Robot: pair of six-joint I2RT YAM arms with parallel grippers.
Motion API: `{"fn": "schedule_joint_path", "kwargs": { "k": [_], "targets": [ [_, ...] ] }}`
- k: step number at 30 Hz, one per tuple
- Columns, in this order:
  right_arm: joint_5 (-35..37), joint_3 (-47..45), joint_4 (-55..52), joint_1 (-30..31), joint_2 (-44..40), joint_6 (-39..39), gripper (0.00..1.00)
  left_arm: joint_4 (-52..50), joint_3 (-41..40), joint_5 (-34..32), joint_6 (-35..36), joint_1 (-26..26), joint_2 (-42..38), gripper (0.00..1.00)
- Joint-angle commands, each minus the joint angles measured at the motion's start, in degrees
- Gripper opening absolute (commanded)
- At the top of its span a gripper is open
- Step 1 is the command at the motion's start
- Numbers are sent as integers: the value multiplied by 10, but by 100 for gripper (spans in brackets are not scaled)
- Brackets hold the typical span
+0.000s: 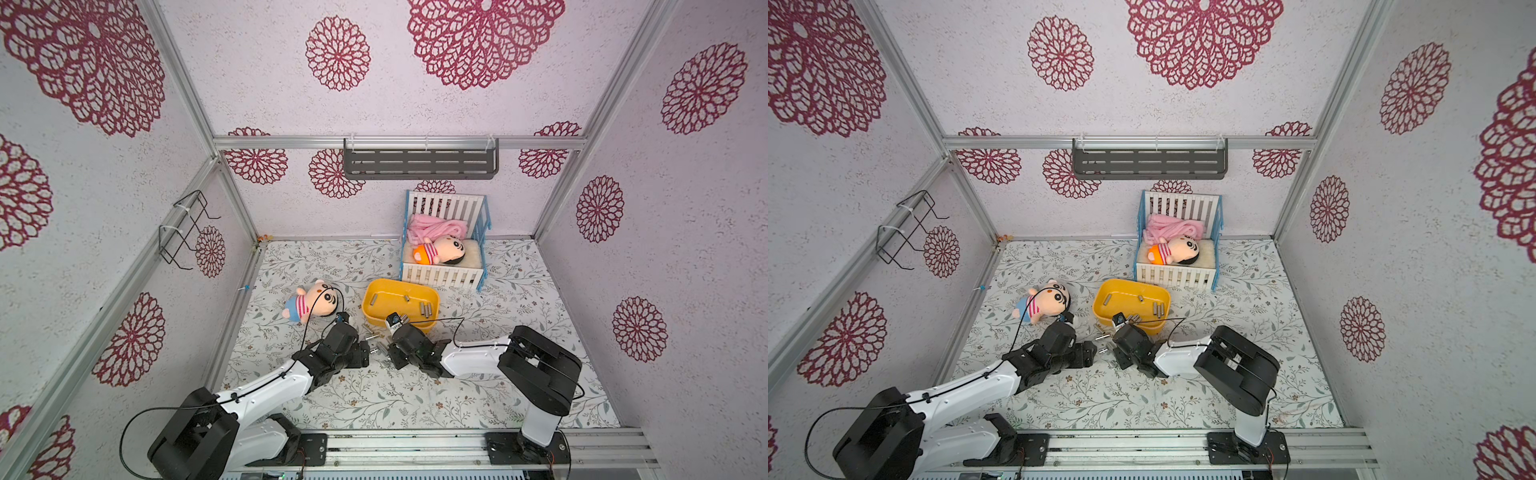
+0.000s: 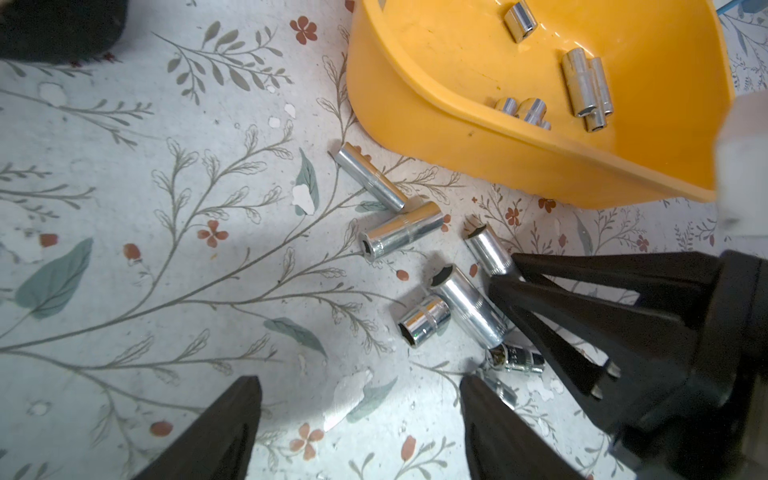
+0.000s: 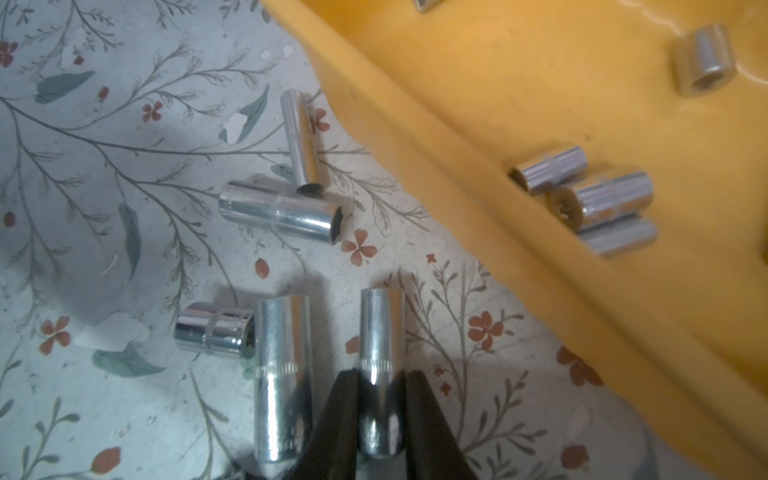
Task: Put the screws on the desktop into the storage box
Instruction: Pick up the screw from the center of the board, then place the screw in the storage box.
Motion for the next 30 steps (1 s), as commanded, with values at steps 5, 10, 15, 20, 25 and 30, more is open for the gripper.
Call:
{"fn": "schedule_joint_path", "kwargs": {
  "k": [5, 10, 15, 20, 25, 30],
  "targets": [
    [3, -71, 85, 15, -148, -36, 0, -4, 11, -15, -6, -1, -7, 80],
    [21, -147, 163, 15, -250, -44, 0, -3, 9, -15, -8, -2, -11, 81],
    [108, -180, 153, -33, -292, -5, 0, -4, 9, -16, -8, -2, -11, 81],
    [60, -183, 143, -107, -279, 11, 0, -3, 9, -13, -7, -4, -13, 80],
    [54, -164, 126, -124, -249, 13, 0, -3, 10, -14, -5, -5, -11, 80],
    [36, -149, 116, -128, -230, 14, 0, -2, 14, -13, -3, -7, -1, 81]
  ]
}}
